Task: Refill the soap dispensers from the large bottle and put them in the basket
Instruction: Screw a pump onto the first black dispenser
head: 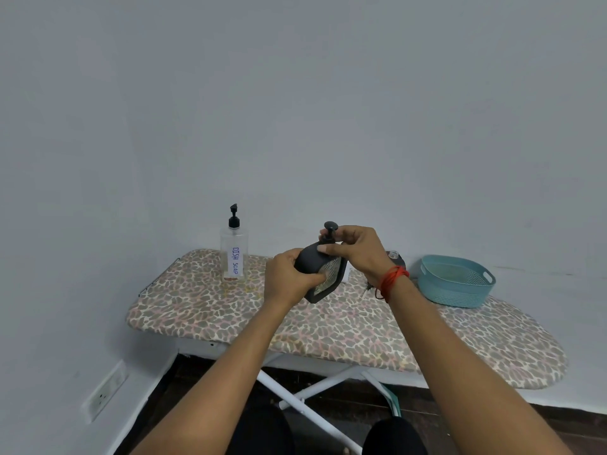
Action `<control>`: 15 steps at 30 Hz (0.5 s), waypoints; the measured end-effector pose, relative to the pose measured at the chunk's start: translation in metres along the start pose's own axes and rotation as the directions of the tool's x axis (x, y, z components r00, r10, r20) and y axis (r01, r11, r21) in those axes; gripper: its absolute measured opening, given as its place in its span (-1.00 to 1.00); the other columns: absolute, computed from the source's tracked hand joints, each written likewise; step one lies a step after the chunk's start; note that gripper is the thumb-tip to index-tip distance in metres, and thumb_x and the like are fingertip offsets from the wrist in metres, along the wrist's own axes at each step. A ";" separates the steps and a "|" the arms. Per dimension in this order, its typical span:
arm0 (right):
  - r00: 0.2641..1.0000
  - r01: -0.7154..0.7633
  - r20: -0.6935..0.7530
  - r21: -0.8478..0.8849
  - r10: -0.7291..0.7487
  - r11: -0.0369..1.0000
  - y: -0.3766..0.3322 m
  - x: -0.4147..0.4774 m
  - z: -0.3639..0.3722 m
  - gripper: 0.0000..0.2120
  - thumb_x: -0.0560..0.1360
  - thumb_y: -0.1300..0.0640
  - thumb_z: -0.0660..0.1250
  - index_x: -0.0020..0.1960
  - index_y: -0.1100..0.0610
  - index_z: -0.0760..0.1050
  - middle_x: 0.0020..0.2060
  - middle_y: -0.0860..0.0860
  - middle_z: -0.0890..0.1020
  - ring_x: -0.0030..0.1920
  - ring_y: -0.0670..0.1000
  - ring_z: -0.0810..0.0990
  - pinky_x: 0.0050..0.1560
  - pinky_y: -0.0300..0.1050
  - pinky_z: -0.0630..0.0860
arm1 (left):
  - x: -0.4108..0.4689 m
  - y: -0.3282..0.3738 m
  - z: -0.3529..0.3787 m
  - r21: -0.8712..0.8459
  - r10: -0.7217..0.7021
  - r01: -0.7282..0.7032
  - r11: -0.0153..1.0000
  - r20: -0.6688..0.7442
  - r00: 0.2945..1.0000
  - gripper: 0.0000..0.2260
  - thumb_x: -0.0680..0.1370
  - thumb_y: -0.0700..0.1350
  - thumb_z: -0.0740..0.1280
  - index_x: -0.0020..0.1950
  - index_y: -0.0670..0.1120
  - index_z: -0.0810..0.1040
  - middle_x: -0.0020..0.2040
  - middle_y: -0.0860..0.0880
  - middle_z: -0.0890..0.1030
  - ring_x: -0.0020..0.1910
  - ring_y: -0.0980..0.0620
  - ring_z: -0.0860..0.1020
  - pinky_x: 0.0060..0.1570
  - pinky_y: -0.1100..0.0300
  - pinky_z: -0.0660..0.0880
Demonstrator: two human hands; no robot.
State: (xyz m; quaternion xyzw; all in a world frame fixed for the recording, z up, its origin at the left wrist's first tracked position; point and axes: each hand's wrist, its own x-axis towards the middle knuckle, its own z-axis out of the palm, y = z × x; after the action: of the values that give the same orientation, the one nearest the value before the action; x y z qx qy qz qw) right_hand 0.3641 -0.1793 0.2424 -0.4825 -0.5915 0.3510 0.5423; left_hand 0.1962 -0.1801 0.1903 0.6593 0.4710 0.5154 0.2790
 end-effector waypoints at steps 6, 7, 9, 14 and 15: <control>0.950 -0.020 -0.311 -0.122 -0.020 0.992 0.008 0.002 0.018 -0.62 0.17 0.05 0.72 -0.13 0.12 0.64 -0.21 0.03 0.71 -0.15 0.01 0.71 -0.02 -0.05 0.67 | -0.006 0.005 0.012 -0.008 0.016 -0.016 1.000 -0.069 0.997 -0.75 0.32 -0.14 0.61 -0.04 -0.07 0.69 -0.22 0.03 0.70 -0.22 0.07 0.67 -0.23 0.04 0.65; 0.941 -0.013 -0.337 -0.133 -0.032 0.991 0.007 0.001 0.021 -0.64 0.19 0.07 0.71 -0.13 0.12 0.63 -0.24 -0.01 0.69 -0.19 -0.06 0.69 -0.04 -0.11 0.66 | -0.006 0.006 0.014 -0.008 0.015 -0.016 1.000 -0.074 0.997 -0.76 0.32 -0.14 0.60 -0.06 -0.07 0.69 -0.24 0.03 0.69 -0.24 0.05 0.67 -0.23 0.02 0.65; 0.930 0.006 -0.362 -0.163 -0.065 0.987 0.005 0.000 0.024 -0.67 0.23 0.09 0.70 -0.13 0.10 0.61 -0.29 -0.09 0.66 -0.27 -0.21 0.63 -0.10 -0.23 0.62 | -0.006 0.006 0.016 -0.013 0.014 -0.015 1.000 -0.083 0.996 -0.79 0.31 -0.14 0.58 -0.10 -0.07 0.68 -0.27 0.02 0.68 -0.26 0.01 0.66 -0.25 -0.06 0.63; 0.968 0.028 -0.237 -0.246 -0.088 0.969 0.012 0.003 0.015 -0.59 0.27 -0.05 0.67 0.02 0.06 0.63 -0.12 -0.12 0.69 -0.29 -0.20 0.57 -0.12 -0.25 0.59 | 0.000 -0.004 0.017 -0.001 -0.014 0.014 1.000 -0.083 0.996 -0.77 0.31 -0.12 0.60 -0.07 -0.04 0.68 -0.24 0.04 0.70 -0.25 0.06 0.67 -0.23 -0.01 0.65; 0.976 0.030 -0.205 -0.227 -0.078 0.973 0.015 0.004 0.010 -0.56 0.29 -0.07 0.65 0.09 0.03 0.62 -0.05 -0.12 0.68 -0.30 -0.17 0.53 -0.11 -0.21 0.58 | 0.001 -0.007 0.017 0.003 -0.021 0.022 1.000 -0.090 0.996 -0.76 0.32 -0.11 0.61 -0.07 -0.03 0.68 -0.24 0.05 0.69 -0.25 0.08 0.66 -0.24 0.03 0.65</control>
State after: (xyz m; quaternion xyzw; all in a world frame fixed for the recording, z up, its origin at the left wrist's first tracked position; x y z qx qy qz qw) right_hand 0.3569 -0.1703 0.2277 -0.5585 -0.5786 0.2140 0.5545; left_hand 0.2105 -0.1746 0.1796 0.6311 0.4911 0.5404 0.2616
